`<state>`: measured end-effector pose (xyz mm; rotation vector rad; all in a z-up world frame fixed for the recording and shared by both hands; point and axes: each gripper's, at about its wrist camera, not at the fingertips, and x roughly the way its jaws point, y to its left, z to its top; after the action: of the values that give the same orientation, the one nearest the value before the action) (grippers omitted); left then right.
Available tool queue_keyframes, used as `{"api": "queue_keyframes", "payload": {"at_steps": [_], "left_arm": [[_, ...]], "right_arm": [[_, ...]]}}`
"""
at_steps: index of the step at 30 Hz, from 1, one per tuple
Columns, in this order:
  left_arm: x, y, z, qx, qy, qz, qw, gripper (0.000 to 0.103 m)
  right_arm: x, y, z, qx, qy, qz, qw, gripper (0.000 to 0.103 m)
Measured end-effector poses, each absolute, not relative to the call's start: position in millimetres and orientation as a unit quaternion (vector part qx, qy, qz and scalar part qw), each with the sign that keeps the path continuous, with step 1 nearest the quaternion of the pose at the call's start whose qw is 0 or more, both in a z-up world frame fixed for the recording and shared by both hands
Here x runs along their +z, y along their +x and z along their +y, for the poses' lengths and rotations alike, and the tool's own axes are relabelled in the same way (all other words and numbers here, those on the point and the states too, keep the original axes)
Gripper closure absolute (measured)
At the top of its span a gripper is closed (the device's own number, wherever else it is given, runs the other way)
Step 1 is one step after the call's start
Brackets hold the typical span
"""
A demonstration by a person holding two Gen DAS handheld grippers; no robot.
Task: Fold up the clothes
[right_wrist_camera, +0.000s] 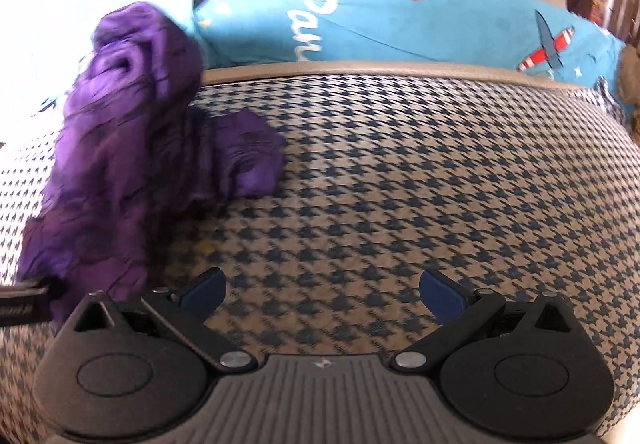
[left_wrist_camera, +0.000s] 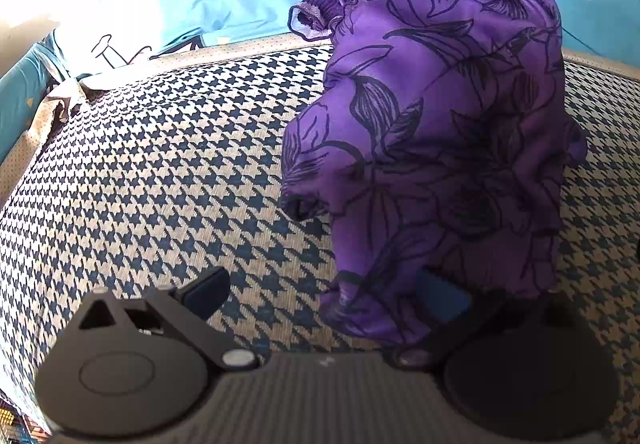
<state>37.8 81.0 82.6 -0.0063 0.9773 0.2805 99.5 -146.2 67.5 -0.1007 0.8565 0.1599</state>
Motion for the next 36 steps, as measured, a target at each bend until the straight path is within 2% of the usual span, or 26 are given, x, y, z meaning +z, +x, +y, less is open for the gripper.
{"api": "queue_keyframes", "payload": {"at_steps": [17, 28, 36], "left_arm": [[80, 43, 91, 0.155, -0.018, 0.466, 0.871, 0.0], [81, 46, 95, 0.164, -0.022, 0.464, 0.871, 0.0], [80, 45, 96, 0.163, -0.016, 0.467, 0.869, 0.0]], "right_arm": [[64, 88, -104, 0.144, -0.085, 0.421, 0.892, 0.0], [72, 81, -106, 0.173, -0.047, 0.371, 0.911, 0.0], [74, 91, -114, 0.186, -0.003, 0.397, 0.899, 0.0]]}}
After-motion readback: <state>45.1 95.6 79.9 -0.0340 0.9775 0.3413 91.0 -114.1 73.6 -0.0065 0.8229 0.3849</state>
